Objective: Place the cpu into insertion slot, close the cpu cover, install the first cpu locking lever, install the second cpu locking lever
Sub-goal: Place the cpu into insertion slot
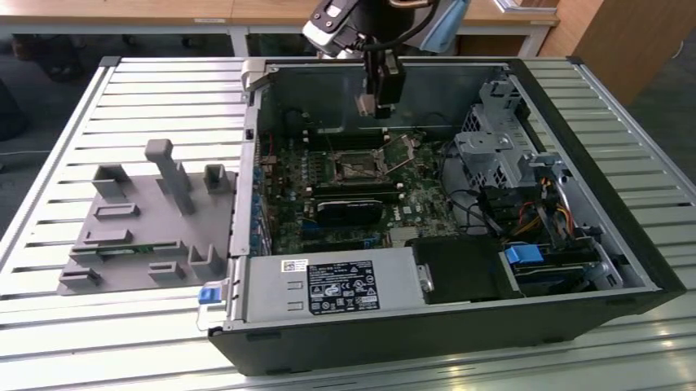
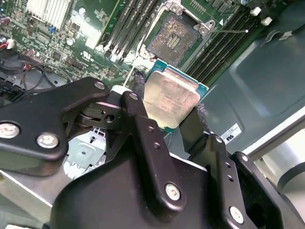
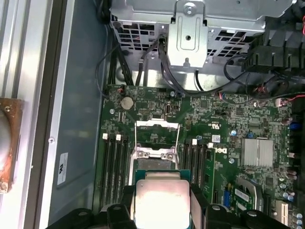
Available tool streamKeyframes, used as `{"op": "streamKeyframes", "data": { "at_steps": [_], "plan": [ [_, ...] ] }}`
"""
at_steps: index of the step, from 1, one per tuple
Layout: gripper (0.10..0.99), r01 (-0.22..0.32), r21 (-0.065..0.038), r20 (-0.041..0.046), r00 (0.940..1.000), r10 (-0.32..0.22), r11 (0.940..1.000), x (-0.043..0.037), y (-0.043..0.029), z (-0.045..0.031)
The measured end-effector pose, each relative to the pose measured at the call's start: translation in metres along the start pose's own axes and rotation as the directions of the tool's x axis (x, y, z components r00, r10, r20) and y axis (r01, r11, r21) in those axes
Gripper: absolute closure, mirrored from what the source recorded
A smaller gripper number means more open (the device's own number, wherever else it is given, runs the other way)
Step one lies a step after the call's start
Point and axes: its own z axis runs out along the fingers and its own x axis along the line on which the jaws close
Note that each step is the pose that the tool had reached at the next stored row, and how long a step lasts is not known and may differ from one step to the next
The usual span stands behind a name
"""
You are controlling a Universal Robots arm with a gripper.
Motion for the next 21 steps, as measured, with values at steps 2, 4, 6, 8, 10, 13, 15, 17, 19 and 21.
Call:
{"op": "streamKeyframes", "data": {
  "at_steps": [2,4,6,8,10,13,15,17,19,21],
  "plan": [
    [0.541,0.0,0.0,0.0007,1.0,0.0,1.0,0.0,-0.0003,0.0036],
    [0.541,0.0,0.0,0.0011,1.0,0.0,1.0,-0.0001,-0.0006,0.007],
    [0.541,0.0,0.0,0.0014,1.0,0.0,1.0,-0.0001,-0.0009,0.0101],
    [0.541,0.0,0.0,0.0018,1.0,0.0,1.0,-0.0001,-0.0011,0.0125],
    [0.541,0.0,0.0,0.002,1.0,0.0,1.0,-0.0001,-0.0013,0.0146],
    [0.541,0.0,0.001,0.0021,1.0,0.0,1.0,0.0003,-0.0015,0.0175],
    [0.541,0.0,0.003,0.002,1.0,0.0,1.0,0.0006,-0.0017,0.0197],
    [0.541,0.0,0.004,0.002,1.0,0.0,1.0,0.0009,-0.0019,0.0218],
    [0.541,0.0,0.005,0.0019,1.0,0.0,1.0,0.0013,-0.002,0.0238],
    [0.541,0.0,0.007,0.0017,1.0,0.0,1.0,0.0016,-0.0022,0.026]
  ]
}}
